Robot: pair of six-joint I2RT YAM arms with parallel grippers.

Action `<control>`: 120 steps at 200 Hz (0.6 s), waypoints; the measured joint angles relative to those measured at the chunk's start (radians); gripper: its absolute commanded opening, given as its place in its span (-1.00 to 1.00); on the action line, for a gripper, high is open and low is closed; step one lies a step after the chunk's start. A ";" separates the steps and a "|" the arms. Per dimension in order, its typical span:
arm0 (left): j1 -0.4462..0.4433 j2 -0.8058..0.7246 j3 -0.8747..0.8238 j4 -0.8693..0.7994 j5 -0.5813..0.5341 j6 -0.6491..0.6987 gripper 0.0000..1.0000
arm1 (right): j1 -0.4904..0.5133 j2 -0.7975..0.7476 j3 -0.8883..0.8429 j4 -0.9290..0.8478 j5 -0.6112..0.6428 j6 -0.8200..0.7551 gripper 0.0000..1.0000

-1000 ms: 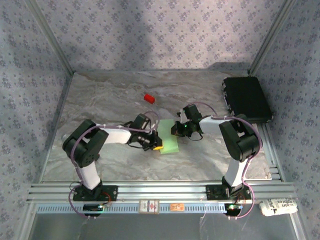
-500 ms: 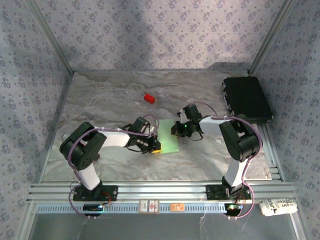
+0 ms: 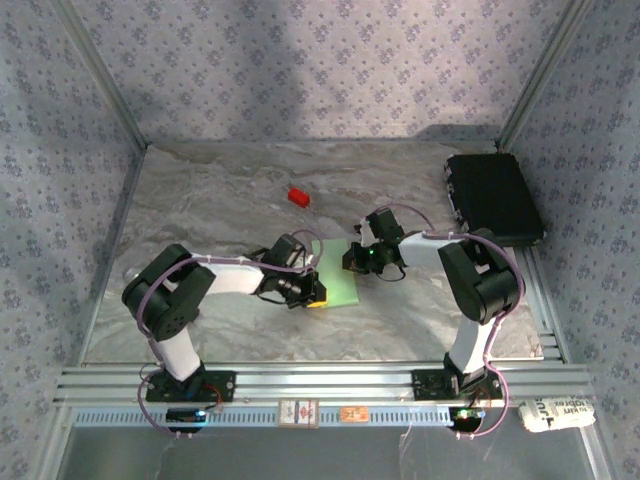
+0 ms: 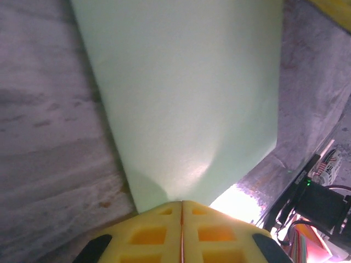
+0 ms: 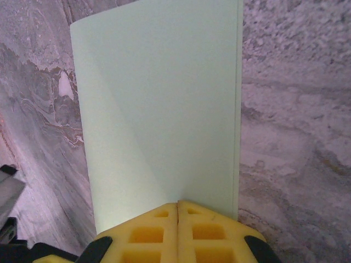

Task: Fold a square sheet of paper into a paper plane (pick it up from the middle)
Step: First fold the square sheet of paper in half at the center of the table.

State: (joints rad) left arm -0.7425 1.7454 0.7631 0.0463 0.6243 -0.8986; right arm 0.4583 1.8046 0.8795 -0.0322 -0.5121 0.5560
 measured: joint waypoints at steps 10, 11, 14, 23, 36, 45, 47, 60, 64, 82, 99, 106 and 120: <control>0.001 0.010 0.000 0.000 0.011 0.008 -0.83 | 0.000 0.000 0.000 -0.001 0.000 0.000 -1.00; 0.002 0.010 0.000 0.000 0.011 0.008 -0.84 | 0.000 0.000 0.000 -0.001 0.000 0.000 -1.00; 0.003 0.010 0.000 -0.001 0.012 0.012 -0.83 | 0.000 0.000 0.000 -0.001 0.000 0.000 -1.00; 0.003 0.010 0.000 -0.002 0.014 0.019 -0.84 | 0.000 0.000 0.000 -0.001 0.000 0.000 -1.00; 0.003 0.010 -0.001 -0.004 0.014 0.034 -0.84 | 0.000 -0.001 0.000 -0.001 0.001 0.000 -1.00; 0.003 0.009 -0.005 -0.002 0.014 0.042 -0.84 | 0.000 -0.002 -0.001 -0.003 0.003 0.000 -1.00; 0.003 0.009 -0.006 0.000 0.014 0.042 -0.84 | 0.000 -0.003 -0.001 -0.003 0.003 0.000 -1.00; 0.003 0.003 -0.018 0.010 0.014 0.054 -0.84 | 0.000 -0.006 -0.004 -0.003 0.005 0.000 -1.00; 0.003 0.001 -0.021 0.012 0.014 0.056 -0.84 | 0.000 -0.006 -0.005 -0.003 0.006 0.000 -1.00; 0.000 -0.011 -0.034 0.013 0.010 0.069 -0.84 | 0.000 -0.007 -0.005 -0.004 0.007 0.000 -1.00; -0.012 -0.027 -0.040 -0.006 -0.010 0.082 -0.84 | 0.000 -0.007 -0.005 -0.005 0.007 0.000 -1.00; -0.018 -0.034 -0.042 -0.018 -0.017 0.087 -0.85 | 0.000 -0.007 -0.005 -0.005 0.007 0.000 -1.00; -0.027 -0.043 -0.042 -0.032 -0.035 0.090 -0.85 | -0.001 -0.008 -0.005 -0.006 0.007 0.000 -1.00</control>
State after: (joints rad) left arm -0.7692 1.7023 0.7208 0.0139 0.5896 -0.8082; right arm 0.4576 1.7969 0.8749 -0.0387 -0.5053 0.5560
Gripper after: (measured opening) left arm 0.077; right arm 0.052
